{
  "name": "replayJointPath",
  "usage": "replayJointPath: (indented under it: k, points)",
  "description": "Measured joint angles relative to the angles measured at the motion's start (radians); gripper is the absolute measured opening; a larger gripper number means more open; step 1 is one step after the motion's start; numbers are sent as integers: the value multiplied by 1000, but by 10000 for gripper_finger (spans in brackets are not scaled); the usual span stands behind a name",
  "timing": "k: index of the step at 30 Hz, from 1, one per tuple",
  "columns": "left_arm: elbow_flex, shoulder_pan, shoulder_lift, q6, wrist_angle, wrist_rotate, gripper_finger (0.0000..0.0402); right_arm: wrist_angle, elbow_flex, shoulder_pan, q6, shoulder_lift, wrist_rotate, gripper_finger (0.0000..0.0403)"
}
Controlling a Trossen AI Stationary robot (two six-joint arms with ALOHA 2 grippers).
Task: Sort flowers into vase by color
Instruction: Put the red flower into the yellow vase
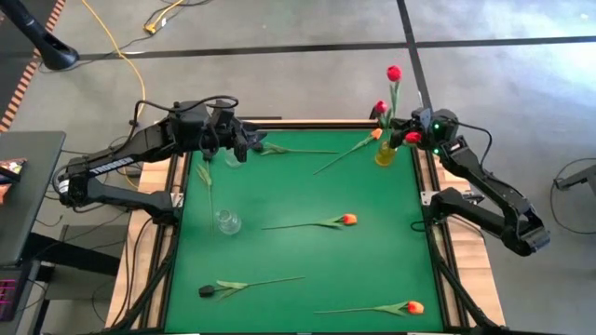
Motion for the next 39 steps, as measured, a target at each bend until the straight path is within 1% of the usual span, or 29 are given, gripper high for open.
replayJointPath:
  k: [5, 14, 18, 24, 33, 39]
  points:
    - [0, 0, 0, 0, 0, 0, 180, -15, 0, 0, 1, 0, -1, 90]
    - [0, 0, 0, 0, 0, 3, 180, -16, 2, 0, 1, 0, -3, 169]
    - [0, 0, 0, 0, 0, 2, 180, -18, 2, 0, -4, 0, -3, 189]
    - [0, 0, 0, 0, 0, 2, 180, -21, 2, 0, -11, 0, -4, 190]
    - [0, 0, 0, 0, -1, 1, 180, -58, 3, 0, -94, -1, -14, 183]
    - [0, 0, 0, 0, 0, 0, 180, -87, 35, 0, -132, 0, -15, 182]
